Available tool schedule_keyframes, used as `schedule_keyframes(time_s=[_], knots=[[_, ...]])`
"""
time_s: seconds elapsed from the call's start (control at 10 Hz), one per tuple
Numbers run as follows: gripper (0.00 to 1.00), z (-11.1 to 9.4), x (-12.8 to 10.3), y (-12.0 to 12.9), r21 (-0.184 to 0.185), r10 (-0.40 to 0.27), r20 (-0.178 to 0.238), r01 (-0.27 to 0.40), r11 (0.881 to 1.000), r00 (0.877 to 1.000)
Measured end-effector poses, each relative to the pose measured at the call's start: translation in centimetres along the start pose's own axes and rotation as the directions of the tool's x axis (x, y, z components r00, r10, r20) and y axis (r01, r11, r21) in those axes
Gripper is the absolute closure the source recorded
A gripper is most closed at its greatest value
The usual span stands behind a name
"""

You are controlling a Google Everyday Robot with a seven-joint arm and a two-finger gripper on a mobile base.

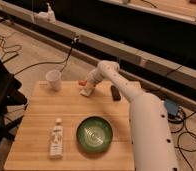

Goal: Place the pepper on the white sponge

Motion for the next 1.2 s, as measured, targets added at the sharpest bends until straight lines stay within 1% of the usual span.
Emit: schedule_keyframes(time_s=[0.1, 0.3, 0.4, 0.7, 0.8, 0.9, 1.2], knots=[[0.24, 0.0, 0.3, 0.0, -0.002, 0.005, -0.009, -0.005, 1.000, 1.000], [0.24, -0.3, 0.3, 0.2, -0.012, 0.010, -0.009, -0.011, 1.000, 1.000], [0.24, -0.5, 0.4, 0.6, -0.023, 0.010, -0.007, -0.010, 1.000, 1.000], [0.24, -1.5, 0.7, 1.0, -0.039, -0.003, -0.006, 0.003, 0.999, 1.000], [0.24, -2.3, 0.9, 0.9, -0.035, -0.009, -0.008, 0.008, 0.999, 1.000], [0.24, -3.3, 1.1, 0.5, -0.022, -0.011, -0.009, 0.011, 1.000, 1.000], [0.24, -6.5, 2.4, -0.6, 0.034, 0.000, -0.012, 0.001, 0.999, 1.000]])
